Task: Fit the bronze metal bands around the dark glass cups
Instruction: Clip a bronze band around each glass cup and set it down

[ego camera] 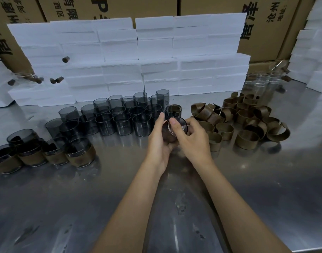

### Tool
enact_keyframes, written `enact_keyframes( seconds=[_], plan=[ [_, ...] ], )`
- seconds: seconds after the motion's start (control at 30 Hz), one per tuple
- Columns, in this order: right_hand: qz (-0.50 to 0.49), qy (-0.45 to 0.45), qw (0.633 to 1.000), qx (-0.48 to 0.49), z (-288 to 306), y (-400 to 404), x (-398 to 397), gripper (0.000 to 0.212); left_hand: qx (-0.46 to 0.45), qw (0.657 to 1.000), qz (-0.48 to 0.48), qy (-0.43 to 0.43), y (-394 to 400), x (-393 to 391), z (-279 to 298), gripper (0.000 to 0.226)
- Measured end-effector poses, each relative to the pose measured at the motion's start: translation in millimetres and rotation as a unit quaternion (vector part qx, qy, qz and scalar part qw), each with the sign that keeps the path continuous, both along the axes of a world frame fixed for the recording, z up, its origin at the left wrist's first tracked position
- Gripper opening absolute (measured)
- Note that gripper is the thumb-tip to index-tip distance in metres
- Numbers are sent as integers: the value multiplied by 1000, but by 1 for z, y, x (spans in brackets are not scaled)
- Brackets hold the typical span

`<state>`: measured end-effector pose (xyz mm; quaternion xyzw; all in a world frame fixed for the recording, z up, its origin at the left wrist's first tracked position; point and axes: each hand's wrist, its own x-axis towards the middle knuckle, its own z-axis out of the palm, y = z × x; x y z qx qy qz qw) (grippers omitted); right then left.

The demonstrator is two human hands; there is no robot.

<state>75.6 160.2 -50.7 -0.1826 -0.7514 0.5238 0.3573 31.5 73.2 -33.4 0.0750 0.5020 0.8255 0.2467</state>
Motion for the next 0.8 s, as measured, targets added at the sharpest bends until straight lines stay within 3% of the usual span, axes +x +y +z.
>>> enact_keyframes(
  seconds=[0.1, 0.27, 0.37, 0.4, 0.47, 0.57, 0.8],
  plan=[
    [-27, -2, 999, 22, -1, 2, 0, 42, 0, 1000, -23, 1, -1, 0, -1, 31],
    [-15, -42, 997, 67, 5, 8, 7, 47, -8, 1000, 13, 3, -4, -1, -2, 34],
    [-148, -51, 972, 177, 9, 13, 14, 34, -3, 999, 22, -24, -8, -5, -2, 41],
    [-193, -77, 956, 205, 11, 18, 18, 25, 3, 999, 24, -35, -9, -7, -2, 43],
    [-221, -175, 936, 210, 14, 32, 23, 31, 11, 998, 28, -49, -11, -10, -2, 47],
    [-175, -275, 931, 162, 14, 47, 30, 45, 13, 998, 24, -60, -13, -12, -2, 49],
    [-67, -245, 953, 168, 11, 28, 21, 44, 16, 998, 2, -56, -12, -16, -6, 49]
  ],
)
